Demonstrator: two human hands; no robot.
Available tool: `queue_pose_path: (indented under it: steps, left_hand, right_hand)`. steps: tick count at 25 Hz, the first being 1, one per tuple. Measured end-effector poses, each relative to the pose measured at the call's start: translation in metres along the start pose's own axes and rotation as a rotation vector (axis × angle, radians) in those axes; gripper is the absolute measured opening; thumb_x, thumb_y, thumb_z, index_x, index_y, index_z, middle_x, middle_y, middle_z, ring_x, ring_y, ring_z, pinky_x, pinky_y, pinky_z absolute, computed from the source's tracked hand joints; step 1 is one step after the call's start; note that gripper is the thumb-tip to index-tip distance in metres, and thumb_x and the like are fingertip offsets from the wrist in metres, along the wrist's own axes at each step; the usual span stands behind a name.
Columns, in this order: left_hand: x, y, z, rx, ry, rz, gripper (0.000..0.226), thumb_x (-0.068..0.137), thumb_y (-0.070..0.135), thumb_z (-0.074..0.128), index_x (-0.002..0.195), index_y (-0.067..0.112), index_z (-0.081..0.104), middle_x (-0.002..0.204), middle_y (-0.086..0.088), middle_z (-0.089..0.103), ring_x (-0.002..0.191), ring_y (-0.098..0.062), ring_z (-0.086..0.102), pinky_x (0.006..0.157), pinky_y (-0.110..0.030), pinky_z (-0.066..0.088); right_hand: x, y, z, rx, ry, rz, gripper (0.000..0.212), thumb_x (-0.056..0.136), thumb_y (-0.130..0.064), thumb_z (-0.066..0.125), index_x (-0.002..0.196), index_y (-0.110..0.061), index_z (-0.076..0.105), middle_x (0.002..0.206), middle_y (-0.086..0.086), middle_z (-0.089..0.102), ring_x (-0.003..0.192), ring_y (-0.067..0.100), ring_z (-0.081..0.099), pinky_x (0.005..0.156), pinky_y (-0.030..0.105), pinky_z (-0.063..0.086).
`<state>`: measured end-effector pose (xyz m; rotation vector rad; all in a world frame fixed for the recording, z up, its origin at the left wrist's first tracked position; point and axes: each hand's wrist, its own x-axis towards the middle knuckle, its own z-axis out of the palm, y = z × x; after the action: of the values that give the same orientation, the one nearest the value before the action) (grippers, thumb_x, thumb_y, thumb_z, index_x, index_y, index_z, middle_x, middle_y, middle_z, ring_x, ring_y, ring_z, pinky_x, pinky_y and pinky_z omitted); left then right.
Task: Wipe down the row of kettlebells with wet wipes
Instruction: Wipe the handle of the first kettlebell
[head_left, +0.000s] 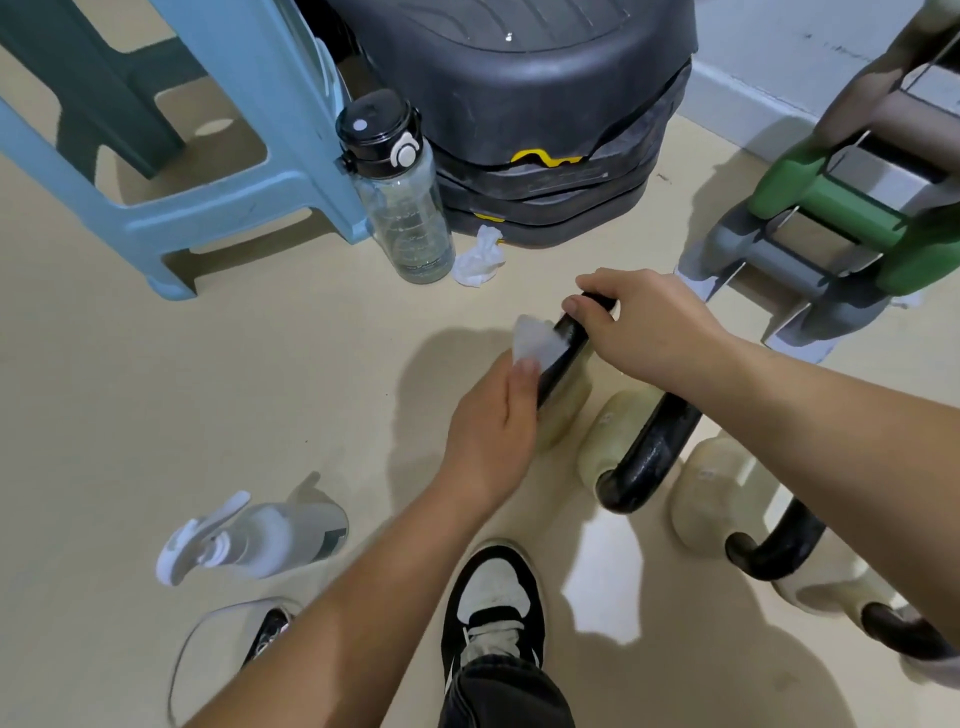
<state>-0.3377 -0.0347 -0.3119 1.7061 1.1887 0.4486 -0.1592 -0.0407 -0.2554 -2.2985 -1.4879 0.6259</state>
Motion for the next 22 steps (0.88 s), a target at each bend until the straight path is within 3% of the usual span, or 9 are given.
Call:
queue_pose_path:
  steps: [3, 5, 7, 9, 13, 15, 18, 20, 22]
  left_hand:
    - [-0.050, -0.030, 0.004, -0.102, 0.143, -0.011, 0.035, 0.110, 0.042, 0.029, 0.111, 0.027, 0.061, 0.096, 0.009, 0.067, 0.090, -0.007, 0.062, 0.080, -0.030, 0.051]
    - [-0.053, -0.026, 0.005, -0.027, 0.127, -0.001, 0.031, 0.110, 0.040, 0.029, 0.111, 0.027, 0.058, 0.099, 0.010, 0.064, 0.092, -0.008, 0.060, 0.082, -0.034, 0.051]
    - [-0.028, -0.009, 0.006, 0.198, 0.070, 0.138, 0.026, 0.109, 0.032, 0.031, 0.124, 0.028, 0.052, 0.117, 0.008, 0.061, 0.101, -0.015, 0.056, 0.085, -0.038, 0.051]
    - [0.012, 0.012, 0.013, 0.502, -0.034, 0.308, 0.050, 0.106, 0.029, 0.036, 0.155, 0.027, 0.030, 0.145, 0.004, 0.049, 0.114, -0.024, 0.054, 0.078, -0.038, 0.050]
    - [0.054, 0.031, 0.018, 0.707, -0.103, 0.362, 0.058, 0.106, 0.032, 0.036, 0.161, 0.033, 0.015, 0.132, 0.001, 0.052, 0.090, -0.028, 0.059, 0.060, -0.039, 0.044]
    - [0.030, 0.014, 0.013, 0.494, -0.035, 0.256, 0.048, 0.107, 0.036, 0.034, 0.155, 0.031, 0.034, 0.127, 0.003, 0.061, 0.097, -0.026, 0.061, 0.072, -0.039, 0.050]
    - [-0.027, -0.021, -0.004, -0.007, 0.124, -0.017, 0.039, 0.109, 0.043, 0.031, 0.106, 0.023, 0.064, 0.096, 0.004, 0.071, 0.089, -0.017, 0.064, 0.077, -0.039, 0.052]
    - [-0.034, -0.037, -0.022, -0.136, 0.166, -0.171, 0.040, 0.110, 0.043, 0.033, 0.104, 0.023, 0.068, 0.099, 0.004, 0.074, 0.093, -0.011, 0.068, 0.083, -0.034, 0.053]
    - [-0.020, -0.031, -0.035, -0.199, 0.174, -0.239, 0.039, 0.110, 0.040, 0.035, 0.107, 0.026, 0.071, 0.105, 0.011, 0.077, 0.100, -0.001, 0.069, 0.089, -0.026, 0.052]
  right_hand:
    - [0.000, 0.001, 0.001, 0.022, -0.035, -0.014, 0.036, 0.104, -0.033, 0.040, 0.100, -0.001, 0.058, 0.095, 0.014, 0.064, 0.093, 0.039, 0.059, 0.083, 0.042, 0.049]
    - [0.002, 0.001, -0.001, 0.053, -0.081, 0.021, 0.034, 0.104, -0.027, 0.036, 0.102, -0.001, 0.057, 0.104, 0.013, 0.065, 0.101, 0.039, 0.057, 0.089, 0.042, 0.047]
    - [0.004, 0.002, -0.002, 0.162, -0.126, 0.096, 0.034, 0.102, -0.028, 0.035, 0.101, -0.003, 0.059, 0.108, 0.007, 0.067, 0.108, 0.037, 0.054, 0.092, 0.040, 0.044]
    - [0.006, 0.004, -0.005, 0.280, -0.155, 0.154, 0.039, 0.101, -0.033, 0.035, 0.100, -0.008, 0.065, 0.111, 0.006, 0.070, 0.112, 0.030, 0.058, 0.099, 0.039, 0.045]
    - [0.006, 0.007, -0.010, 0.349, -0.153, 0.165, 0.040, 0.104, -0.028, 0.031, 0.081, -0.019, 0.062, 0.089, 0.000, 0.069, 0.088, 0.018, 0.059, 0.073, 0.025, 0.041]
    - [0.006, 0.007, -0.010, 0.294, -0.150, 0.165, 0.040, 0.105, -0.032, 0.030, 0.086, -0.014, 0.061, 0.082, -0.003, 0.062, 0.084, 0.021, 0.053, 0.072, 0.028, 0.039]
    - [0.003, 0.004, -0.008, 0.212, -0.159, 0.155, 0.038, 0.104, -0.038, 0.032, 0.091, -0.009, 0.054, 0.083, 0.002, 0.058, 0.083, 0.029, 0.051, 0.075, 0.036, 0.042]
    - [-0.002, 0.000, -0.007, 0.126, -0.172, 0.143, 0.043, 0.103, -0.044, 0.038, 0.119, -0.009, 0.057, 0.112, 0.010, 0.064, 0.101, 0.033, 0.057, 0.085, 0.038, 0.043]
    - [-0.006, -0.008, -0.003, 0.086, -0.179, 0.132, 0.060, 0.100, -0.053, 0.043, 0.140, -0.008, 0.045, 0.143, 0.011, 0.051, 0.121, 0.032, 0.053, 0.090, 0.038, 0.039]
